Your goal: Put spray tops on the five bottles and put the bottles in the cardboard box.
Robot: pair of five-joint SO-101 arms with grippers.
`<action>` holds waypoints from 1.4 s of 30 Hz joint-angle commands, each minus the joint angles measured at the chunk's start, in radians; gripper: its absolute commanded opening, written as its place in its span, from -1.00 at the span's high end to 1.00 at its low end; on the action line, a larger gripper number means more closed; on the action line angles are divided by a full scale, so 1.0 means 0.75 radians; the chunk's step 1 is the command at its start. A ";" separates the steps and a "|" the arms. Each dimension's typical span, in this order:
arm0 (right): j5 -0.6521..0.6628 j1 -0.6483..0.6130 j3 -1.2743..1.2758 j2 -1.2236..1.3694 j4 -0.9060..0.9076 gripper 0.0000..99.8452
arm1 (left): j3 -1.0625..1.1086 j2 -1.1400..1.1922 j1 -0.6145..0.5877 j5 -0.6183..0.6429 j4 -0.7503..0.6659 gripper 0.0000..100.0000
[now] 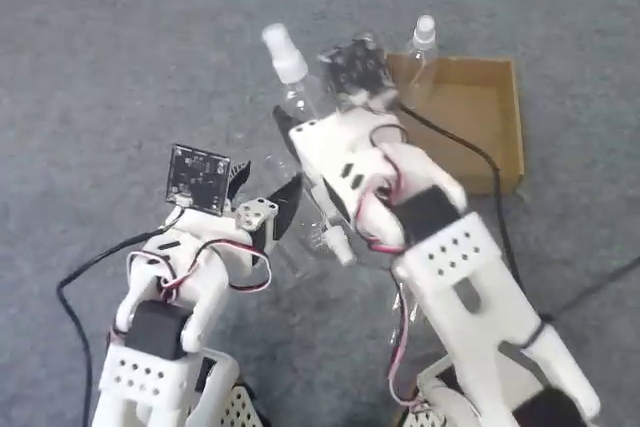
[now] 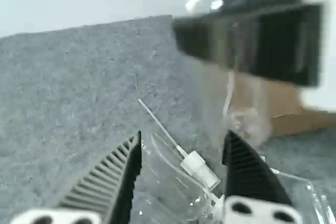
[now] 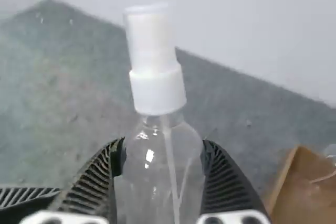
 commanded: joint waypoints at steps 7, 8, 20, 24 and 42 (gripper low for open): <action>-0.012 -0.150 -0.356 0.026 0.314 0.99 | 0.003 -0.027 -0.002 -0.002 -0.070 0.50; -0.012 -0.150 -0.376 0.026 0.357 0.99 | 0.009 -0.031 -0.002 -0.002 -0.070 0.50; 0.051 -0.050 -0.432 -0.021 0.494 0.99 | 0.011 -0.029 -0.002 0.000 -0.063 0.50; 0.145 0.177 -0.432 -0.024 0.500 0.99 | 0.011 -0.033 -0.002 0.002 -0.061 0.50; 0.194 0.883 -0.432 0.392 0.034 0.99 | 0.071 -0.033 -0.002 -0.004 -0.123 0.50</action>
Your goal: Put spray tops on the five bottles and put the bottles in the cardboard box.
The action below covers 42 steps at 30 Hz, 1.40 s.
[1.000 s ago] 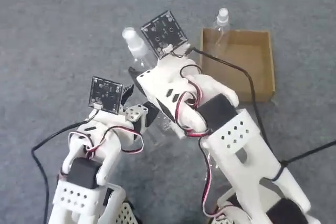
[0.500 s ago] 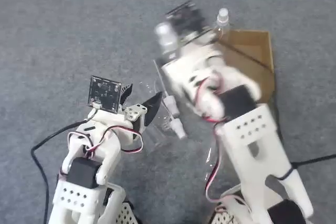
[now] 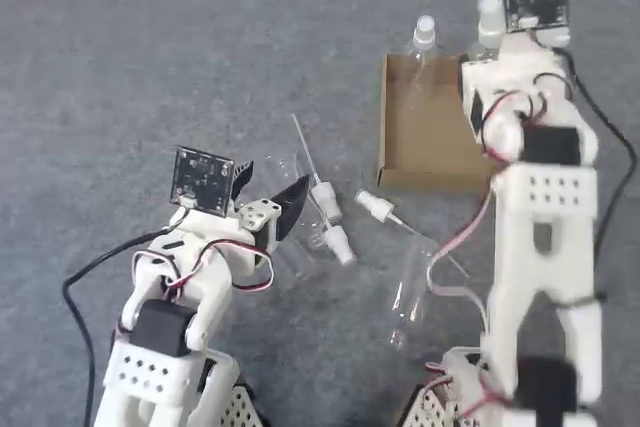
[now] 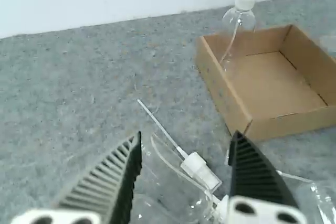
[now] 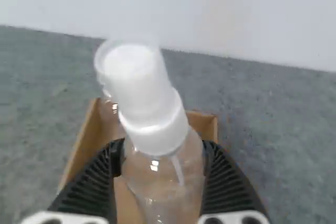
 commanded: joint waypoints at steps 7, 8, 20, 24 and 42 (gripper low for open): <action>-0.061 0.032 -0.090 0.384 -0.545 0.99 | 0.017 -0.033 -0.006 0.000 -0.049 0.50; -0.061 0.032 -0.090 0.425 -0.600 0.99 | 0.017 -0.033 -0.006 0.000 -0.049 0.50; -0.168 0.109 -0.366 0.819 -0.695 0.99 | 0.017 -0.033 -0.006 0.000 -0.049 0.50; -0.299 0.111 -0.389 0.877 -0.695 0.99 | 0.017 -0.033 -0.006 0.000 -0.049 0.50; -0.299 0.085 -0.383 0.993 -0.803 0.99 | 0.017 -0.033 -0.006 0.000 -0.049 0.50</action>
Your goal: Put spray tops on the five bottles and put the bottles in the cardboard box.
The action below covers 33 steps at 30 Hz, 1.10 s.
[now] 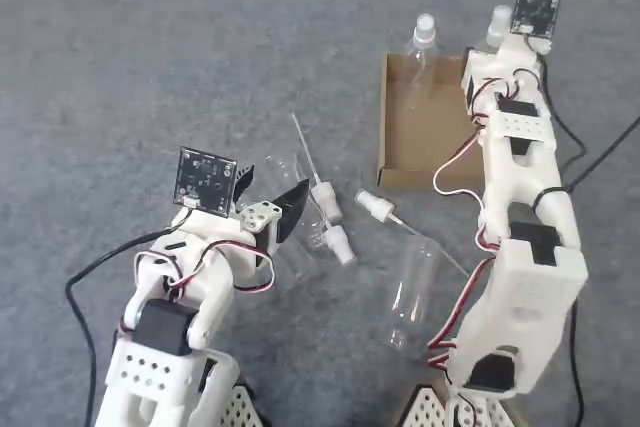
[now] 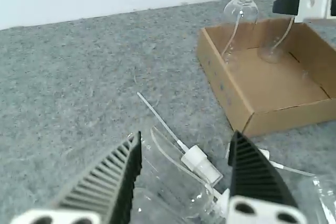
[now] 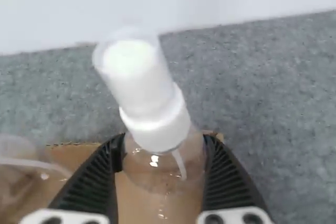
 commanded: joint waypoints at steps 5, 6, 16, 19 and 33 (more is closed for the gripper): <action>0.068 -0.013 -0.092 -0.026 0.007 0.97 | -0.015 -0.033 -0.004 0.000 -0.049 0.50; 0.092 -0.021 -0.092 -0.026 0.017 0.94 | -0.015 -0.033 -0.004 0.000 -0.049 0.50; 0.117 -0.064 -0.098 -0.028 0.089 0.46 | -0.015 -0.033 -0.004 0.000 -0.049 0.50; 0.117 -0.064 -0.098 -0.036 0.083 0.42 | -0.015 -0.033 -0.004 0.000 -0.049 0.50; 0.117 -0.071 -0.370 -0.073 0.312 0.41 | -0.015 -0.029 -0.004 0.000 -0.049 0.50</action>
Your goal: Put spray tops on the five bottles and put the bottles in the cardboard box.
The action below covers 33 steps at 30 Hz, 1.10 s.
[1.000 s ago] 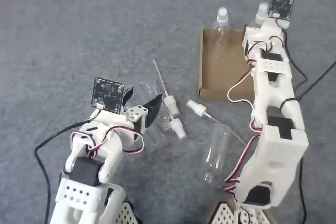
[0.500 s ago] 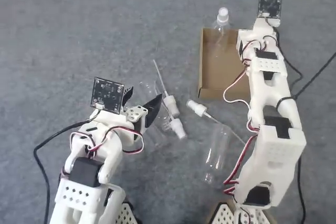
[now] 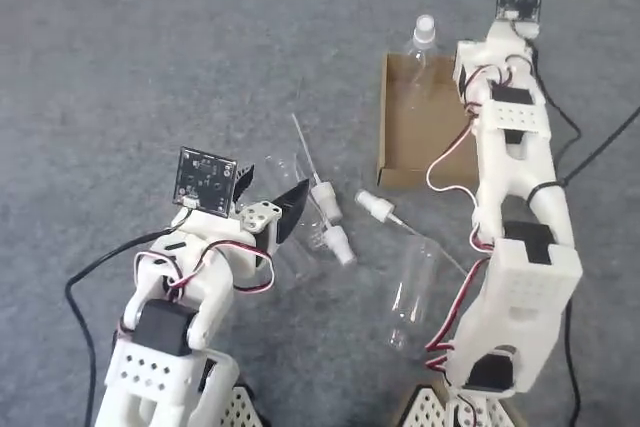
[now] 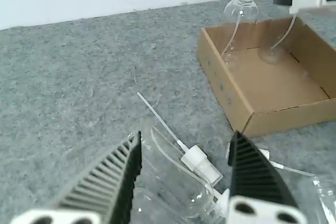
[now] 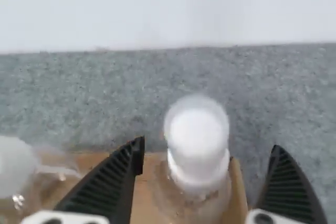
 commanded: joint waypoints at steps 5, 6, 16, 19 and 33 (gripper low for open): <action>0.014 -0.017 -0.307 -0.185 0.406 0.41 | -0.015 -0.031 -0.004 0.000 -0.049 0.50; 0.014 -0.017 -0.315 -0.220 0.478 0.41 | -0.015 -0.031 -0.004 0.000 -0.049 0.50; 0.023 -0.015 -0.311 -0.578 1.241 0.41 | -0.015 -0.029 -0.004 0.000 -0.049 0.50; 0.020 -0.042 -0.311 -0.666 1.460 0.41 | -0.015 -0.033 -0.004 0.000 -0.049 0.50; -0.045 -0.353 0.475 -1.096 1.646 0.58 | -0.015 -0.025 -0.004 0.006 -0.049 0.50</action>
